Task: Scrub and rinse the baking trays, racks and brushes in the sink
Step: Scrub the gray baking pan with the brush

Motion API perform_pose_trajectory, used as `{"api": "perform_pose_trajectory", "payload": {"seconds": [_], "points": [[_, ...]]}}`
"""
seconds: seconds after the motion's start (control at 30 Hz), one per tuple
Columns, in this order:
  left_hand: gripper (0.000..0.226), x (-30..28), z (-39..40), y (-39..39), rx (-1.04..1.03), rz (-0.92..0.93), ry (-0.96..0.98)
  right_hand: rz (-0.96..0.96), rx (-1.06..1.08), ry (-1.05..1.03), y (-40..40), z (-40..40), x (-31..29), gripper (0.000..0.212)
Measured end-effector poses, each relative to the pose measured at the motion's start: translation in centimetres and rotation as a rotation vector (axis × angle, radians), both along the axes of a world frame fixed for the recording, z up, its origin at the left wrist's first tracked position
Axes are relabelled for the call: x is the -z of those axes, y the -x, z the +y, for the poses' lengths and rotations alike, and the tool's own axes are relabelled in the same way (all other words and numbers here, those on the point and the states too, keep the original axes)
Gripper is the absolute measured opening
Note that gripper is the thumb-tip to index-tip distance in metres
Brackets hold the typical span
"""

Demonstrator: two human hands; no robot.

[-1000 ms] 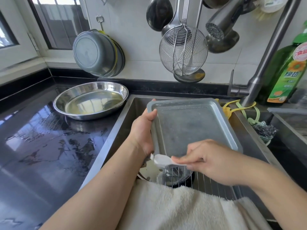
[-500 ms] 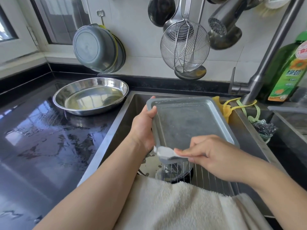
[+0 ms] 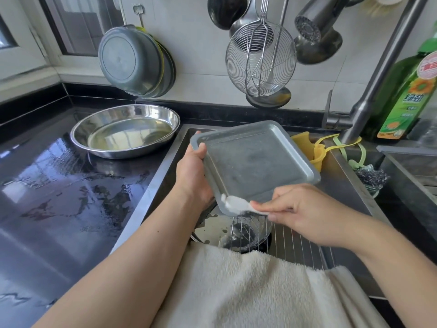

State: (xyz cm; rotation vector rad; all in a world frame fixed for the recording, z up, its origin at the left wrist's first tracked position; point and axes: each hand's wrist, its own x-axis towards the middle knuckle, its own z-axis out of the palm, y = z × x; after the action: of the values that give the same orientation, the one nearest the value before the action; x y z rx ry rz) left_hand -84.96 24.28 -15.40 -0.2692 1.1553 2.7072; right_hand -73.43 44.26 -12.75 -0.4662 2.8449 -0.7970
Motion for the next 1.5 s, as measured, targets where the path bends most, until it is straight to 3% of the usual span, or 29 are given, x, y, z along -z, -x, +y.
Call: {"api": "perform_pose_trajectory", "payload": {"seconds": [0.13,0.33,0.5,0.63,0.87,1.07,1.23,1.4,1.5], "points": [[0.035,0.1,0.2,-0.1,-0.053,-0.017,-0.021,-0.026,0.172,-0.06,-0.6,3.5,-1.5,0.039],[0.033,0.0,0.2,-0.3,-0.083,-0.013,0.053,-0.108,0.018,-0.026,-1.3,0.2,-0.7,0.038],[0.033,-0.4,0.1,-0.4,-0.139,-0.012,0.014,-0.034,0.239,-0.054,-0.7,3.6,-1.0,0.04],[0.033,-0.5,0.4,-1.0,-0.135,-0.011,0.04,-0.101,0.095,-0.012,-1.3,-0.1,-0.6,0.038],[0.035,-0.9,0.4,-1.6,-0.093,0.029,0.06,-0.038,0.299,-0.101,-0.3,4.5,-1.0,0.039],[0.035,-1.0,1.1,-2.1,-0.033,0.05,0.137,-0.087,0.081,-0.167,-0.8,-0.9,0.1,0.038],[0.034,-1.2,0.7,-1.8,-0.028,0.05,0.12,-0.067,0.198,-0.153,-0.3,2.7,-0.6,0.047],[0.035,-1.3,1.0,-2.2,0.142,0.12,0.181,0.031,0.178,-0.287,0.4,3.6,0.4,0.038],[0.034,-1.4,1.1,-2.3,0.188,0.136,0.208,0.018,0.188,-0.257,0.7,4.4,0.5,0.035]]}}
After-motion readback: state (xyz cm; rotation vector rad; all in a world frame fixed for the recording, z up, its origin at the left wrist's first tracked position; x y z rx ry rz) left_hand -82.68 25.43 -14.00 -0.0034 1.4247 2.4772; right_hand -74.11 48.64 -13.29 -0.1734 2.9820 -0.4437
